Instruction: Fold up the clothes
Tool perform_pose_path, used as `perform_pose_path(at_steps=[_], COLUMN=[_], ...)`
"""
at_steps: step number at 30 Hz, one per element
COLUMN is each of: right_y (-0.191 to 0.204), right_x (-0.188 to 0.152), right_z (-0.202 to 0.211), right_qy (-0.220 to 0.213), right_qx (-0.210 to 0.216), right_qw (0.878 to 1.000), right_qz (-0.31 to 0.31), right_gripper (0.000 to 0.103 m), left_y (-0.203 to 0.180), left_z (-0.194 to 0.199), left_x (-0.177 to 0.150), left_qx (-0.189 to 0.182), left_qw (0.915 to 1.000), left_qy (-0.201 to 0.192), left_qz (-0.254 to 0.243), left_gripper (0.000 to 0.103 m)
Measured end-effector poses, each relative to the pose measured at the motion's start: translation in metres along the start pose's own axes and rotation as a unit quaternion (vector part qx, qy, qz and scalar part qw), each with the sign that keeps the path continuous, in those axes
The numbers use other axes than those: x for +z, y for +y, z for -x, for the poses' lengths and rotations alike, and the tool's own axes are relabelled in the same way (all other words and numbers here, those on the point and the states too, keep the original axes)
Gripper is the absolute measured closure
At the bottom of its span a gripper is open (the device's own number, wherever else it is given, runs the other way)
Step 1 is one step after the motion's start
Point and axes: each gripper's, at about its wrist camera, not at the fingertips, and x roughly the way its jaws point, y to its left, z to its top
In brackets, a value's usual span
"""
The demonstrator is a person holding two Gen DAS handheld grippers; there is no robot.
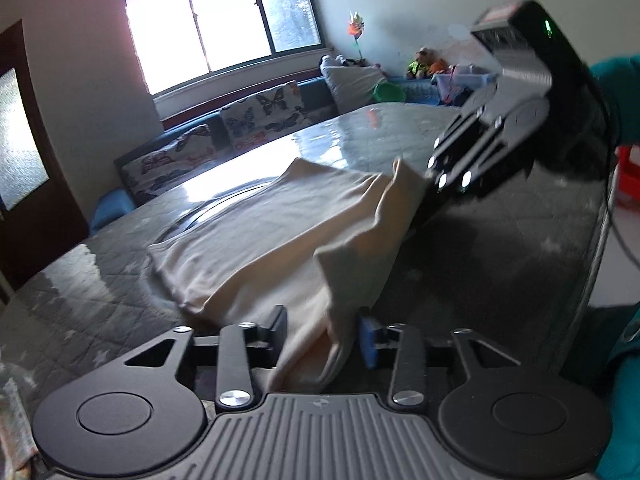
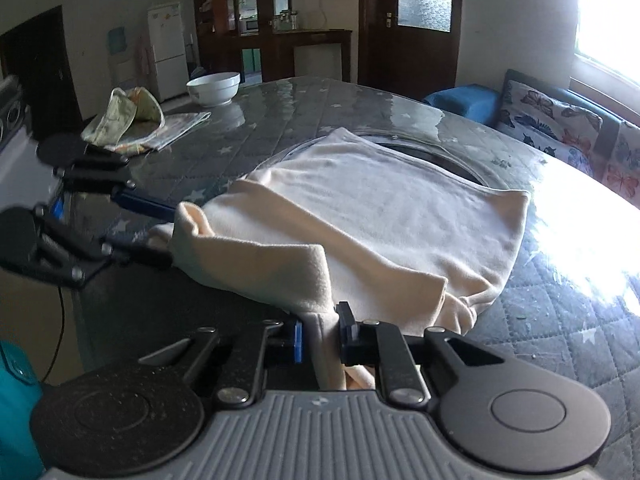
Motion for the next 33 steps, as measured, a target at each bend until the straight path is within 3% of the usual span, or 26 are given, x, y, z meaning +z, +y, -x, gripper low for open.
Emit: perform_pose_path(at_steps=[8, 10, 12, 14, 23, 33], right_y=[0.002, 0.003, 0.004, 0.006, 0.012, 0.042], right_x=[0.006, 0.006, 0.005, 0.004, 0.003, -0.012], right_z=[0.002, 0.002, 0.002, 0.004, 0.033, 0.098], right_qy=[-0.005, -0.007, -0.01, -0.014, -0.029, -0.013], right_qx=[-0.008, -0.011, -0.014, -0.015, -0.002, 0.039], right_qw=[1.0, 1.0, 1.0, 1.0, 1.0, 0.999], right_qz=[-0.003, -0.001, 0.001, 0.0, 0.004, 0.025], right_gripper=[0.089, 0.091, 0.092, 0.092, 0.093, 0.093], left_y=[-0.013, -0.013, -0.012, -0.007, 0.004, -0.007], left_z=[-0.004, -0.007, -0.009, -0.007, 0.022, 0.079], left_x=[-0.011, -0.012, -0.013, -0.009, 0.007, 0.022], left_qx=[0.019, 0.019, 0.019, 0.013, -0.018, -0.054], left_qw=[0.9974, 0.9965, 0.9959, 0.9972, 0.9996, 0.9977], left_qy=[0.003, 0.006, 0.007, 0.002, -0.017, -0.035], left_qz=[-0.069, -0.081, -0.088, -0.074, -0.01, 0.022], left_gripper=[0.059, 0.07, 0.089, 0.095, 0.097, 0.097])
